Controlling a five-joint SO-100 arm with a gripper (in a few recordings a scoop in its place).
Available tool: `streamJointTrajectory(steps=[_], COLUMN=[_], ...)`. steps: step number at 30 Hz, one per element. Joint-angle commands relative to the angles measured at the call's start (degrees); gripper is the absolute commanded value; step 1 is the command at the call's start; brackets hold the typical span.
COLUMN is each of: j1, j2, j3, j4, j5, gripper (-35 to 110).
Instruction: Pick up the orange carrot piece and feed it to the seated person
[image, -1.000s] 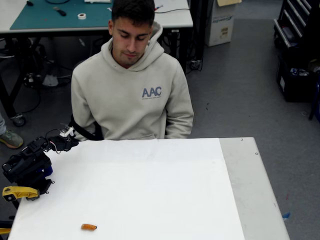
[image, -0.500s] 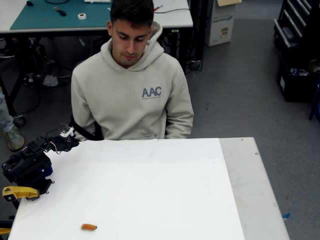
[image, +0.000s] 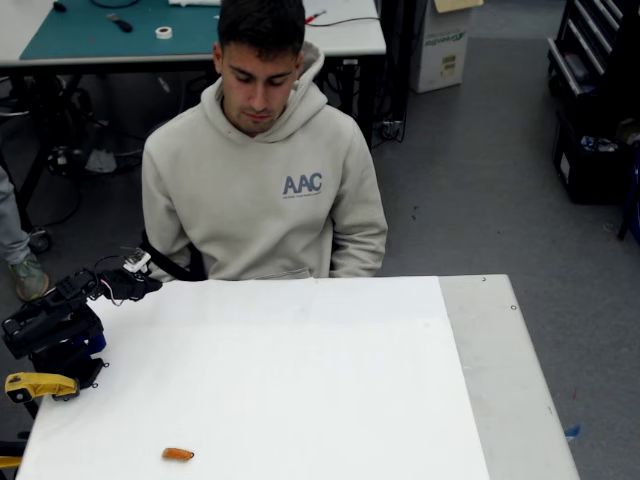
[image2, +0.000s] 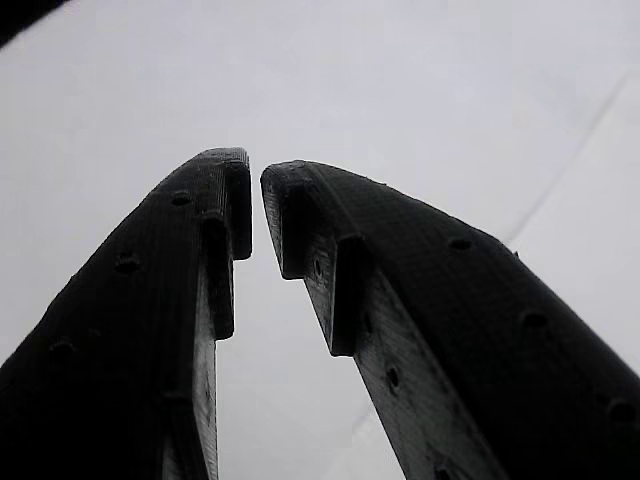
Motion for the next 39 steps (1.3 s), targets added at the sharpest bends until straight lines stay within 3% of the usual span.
streamJointTrajectory(steps=[1, 22, 31, 39], j1=[2.99, 28.83, 40.34, 50.71], j2=[-8.53, -51.77, -60.12, -65.39], j3=[-11.43, -45.70, -50.80, -50.01], j4=[-0.44, 0.44, 0.44, 0.44], j5=[-0.62, -1.41, -1.76, -9.49], gripper=[-2, -2, -2, -2])
